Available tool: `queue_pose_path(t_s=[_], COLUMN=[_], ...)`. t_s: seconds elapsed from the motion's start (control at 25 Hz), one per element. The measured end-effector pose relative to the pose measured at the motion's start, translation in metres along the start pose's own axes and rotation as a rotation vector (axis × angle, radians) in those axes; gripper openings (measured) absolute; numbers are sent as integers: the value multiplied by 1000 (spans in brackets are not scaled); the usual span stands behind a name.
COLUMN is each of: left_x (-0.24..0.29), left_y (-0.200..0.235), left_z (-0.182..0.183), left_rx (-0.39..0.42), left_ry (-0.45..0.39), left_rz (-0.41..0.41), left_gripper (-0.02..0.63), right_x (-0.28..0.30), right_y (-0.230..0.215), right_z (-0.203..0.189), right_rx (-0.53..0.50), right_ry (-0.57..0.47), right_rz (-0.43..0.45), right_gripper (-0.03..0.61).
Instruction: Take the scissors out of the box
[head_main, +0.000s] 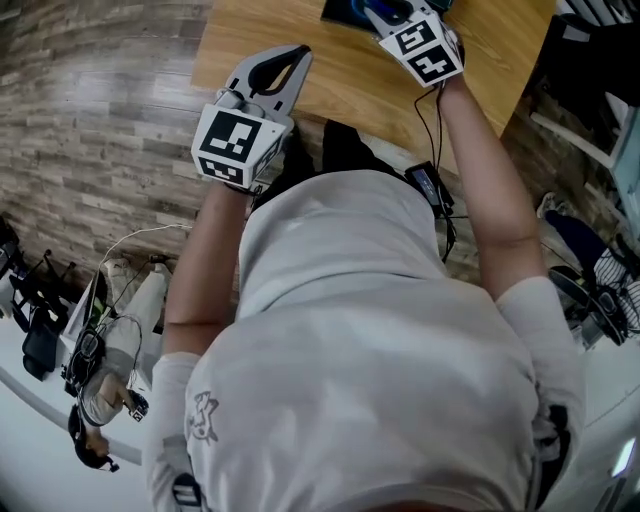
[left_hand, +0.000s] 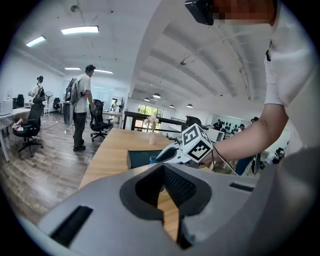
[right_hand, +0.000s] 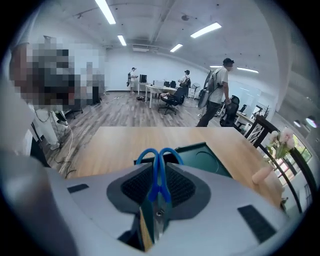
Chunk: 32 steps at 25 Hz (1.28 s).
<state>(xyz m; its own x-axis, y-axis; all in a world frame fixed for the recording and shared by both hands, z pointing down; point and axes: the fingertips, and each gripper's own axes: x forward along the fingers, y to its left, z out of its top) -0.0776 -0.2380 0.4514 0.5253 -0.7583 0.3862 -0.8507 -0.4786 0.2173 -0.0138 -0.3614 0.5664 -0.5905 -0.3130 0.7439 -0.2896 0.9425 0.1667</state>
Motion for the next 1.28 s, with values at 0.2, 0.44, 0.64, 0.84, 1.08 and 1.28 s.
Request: queue_pose_path(t_s=[0.2,0.44,0.64,0.84,1.08,1.28], left_x=[-21,-48,-69,-92,-118,-137], left_y=[-10,-24,-36,-55,-72,-79], left_z=[6,8,16,21,32,29], left_rx=[39,72,80,111,145,151], left_ry=[-19,-39,-70,-103,-144,-165], left_rz=[-22,-49,-87,-109,-140,-154], left_gripper=[5,5,5,5,5,5], right_x=[-42,-90,-126,-157,-193,-215], right_y=[6,29,50,79,110,140], right_z=[17,33,41,39,42,43], right_rx=[58,117,149,194,294,307], right_ry=[-66,-144,-194,-238,-312,-331], right_rz=[-62,-131,-194,-231,-269,-280], right_gripper=[92,92,92,92,92,92])
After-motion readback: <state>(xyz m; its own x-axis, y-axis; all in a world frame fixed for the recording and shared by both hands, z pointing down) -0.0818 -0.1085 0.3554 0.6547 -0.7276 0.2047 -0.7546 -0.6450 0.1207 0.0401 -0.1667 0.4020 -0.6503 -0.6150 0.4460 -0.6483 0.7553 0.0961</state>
